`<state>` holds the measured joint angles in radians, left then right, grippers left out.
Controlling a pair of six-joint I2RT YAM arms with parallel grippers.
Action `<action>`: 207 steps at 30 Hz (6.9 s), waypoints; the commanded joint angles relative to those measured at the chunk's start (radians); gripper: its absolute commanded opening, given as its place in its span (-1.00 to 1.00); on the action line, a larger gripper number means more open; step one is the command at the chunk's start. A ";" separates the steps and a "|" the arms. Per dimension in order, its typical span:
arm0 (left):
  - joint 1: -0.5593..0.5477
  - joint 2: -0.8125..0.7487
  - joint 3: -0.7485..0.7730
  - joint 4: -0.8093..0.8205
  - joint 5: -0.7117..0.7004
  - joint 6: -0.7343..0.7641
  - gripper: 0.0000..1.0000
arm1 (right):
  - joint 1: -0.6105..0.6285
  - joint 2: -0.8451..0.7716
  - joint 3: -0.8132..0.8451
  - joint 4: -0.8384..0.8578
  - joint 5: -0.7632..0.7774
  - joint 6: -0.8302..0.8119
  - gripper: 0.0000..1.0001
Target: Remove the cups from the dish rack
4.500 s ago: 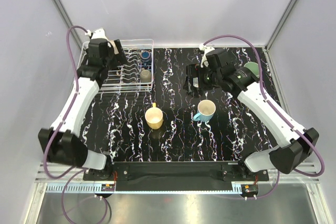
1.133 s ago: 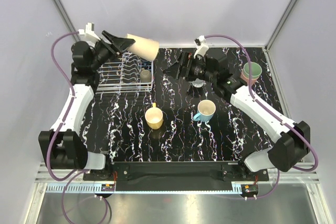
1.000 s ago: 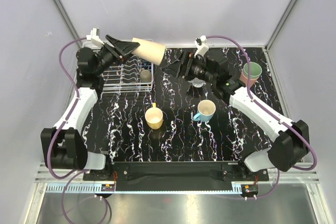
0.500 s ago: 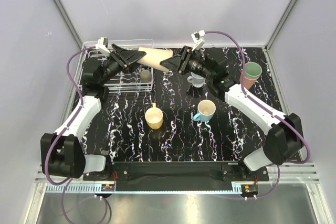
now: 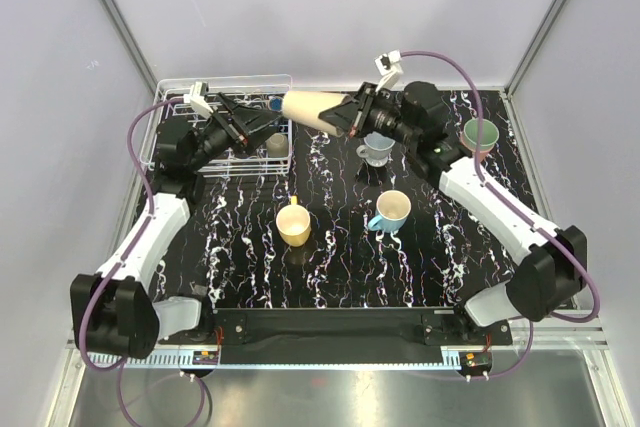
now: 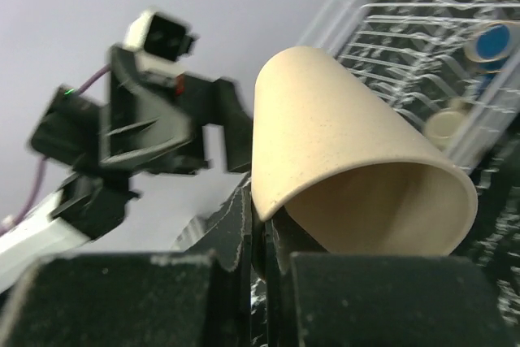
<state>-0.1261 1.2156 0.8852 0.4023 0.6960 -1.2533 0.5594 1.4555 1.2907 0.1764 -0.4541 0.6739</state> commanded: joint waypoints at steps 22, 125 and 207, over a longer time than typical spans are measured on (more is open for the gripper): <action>-0.003 -0.237 0.095 -0.528 -0.153 0.482 0.98 | -0.340 0.268 0.951 -1.416 0.673 -0.583 -1.00; -0.086 0.631 0.750 -0.912 -0.277 1.795 0.33 | -0.526 -0.034 0.249 -0.749 -0.009 -0.332 0.99; -0.109 0.561 0.807 -0.941 -0.458 1.289 -1.00 | -0.270 0.140 0.240 -0.585 -0.046 -0.200 0.93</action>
<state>-0.2314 1.8565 1.6302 -0.5385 0.2455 0.0929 0.2615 1.5883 1.5120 -0.5137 -0.4648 0.4061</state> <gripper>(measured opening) 0.652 0.973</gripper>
